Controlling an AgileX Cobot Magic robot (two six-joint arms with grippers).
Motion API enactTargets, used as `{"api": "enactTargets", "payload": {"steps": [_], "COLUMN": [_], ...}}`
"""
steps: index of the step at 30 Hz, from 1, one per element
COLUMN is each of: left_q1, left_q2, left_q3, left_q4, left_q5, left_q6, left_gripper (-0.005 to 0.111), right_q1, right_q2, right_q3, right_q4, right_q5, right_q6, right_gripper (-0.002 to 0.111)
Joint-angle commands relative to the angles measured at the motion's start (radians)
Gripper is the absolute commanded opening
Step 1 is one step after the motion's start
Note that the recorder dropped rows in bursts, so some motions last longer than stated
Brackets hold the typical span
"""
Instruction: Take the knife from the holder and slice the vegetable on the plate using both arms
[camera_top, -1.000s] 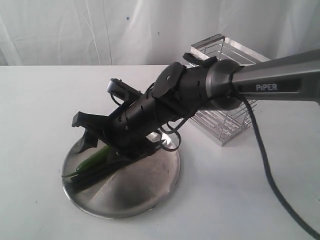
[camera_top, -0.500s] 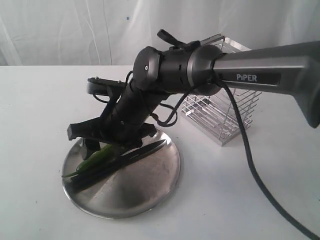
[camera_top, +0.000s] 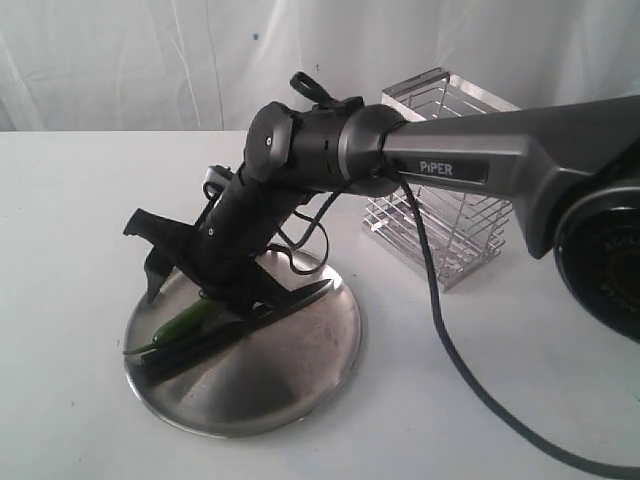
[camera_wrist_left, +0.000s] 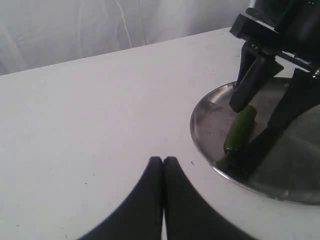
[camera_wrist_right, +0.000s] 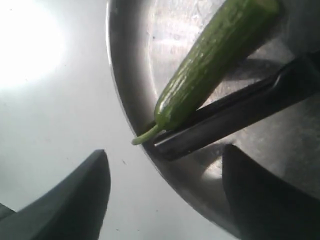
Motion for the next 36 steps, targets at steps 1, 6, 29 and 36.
{"api": "enactTargets", "payload": {"steps": [1,6,29,36], "left_q1": [-0.006,-0.006,-0.015,-0.015], "left_q2": [-0.003,-0.003,-0.003,-0.003], "left_q3": [0.003,0.003,0.003,0.003], "left_q4": [-0.002,-0.002,-0.002,-0.002], "left_q5": [-0.001,-0.001,-0.001,-0.001], "left_q6": [-0.006,-0.006,-0.007,-0.007], "left_gripper": [0.0,0.0,0.0,0.0], "right_q1": [0.004,0.024,0.159,0.161], "right_q2": [-0.001,0.008,0.041,0.042], "right_q3": [-0.022,-0.022,-0.022,-0.022], "right_q4": [-0.057,-0.173,-0.457,-0.534], "right_q5": [0.002,0.001,0.03,-0.025], "right_q6": [0.18,0.241,0.759,0.849], "right_gripper": [0.06,0.06,0.055,0.055]}}
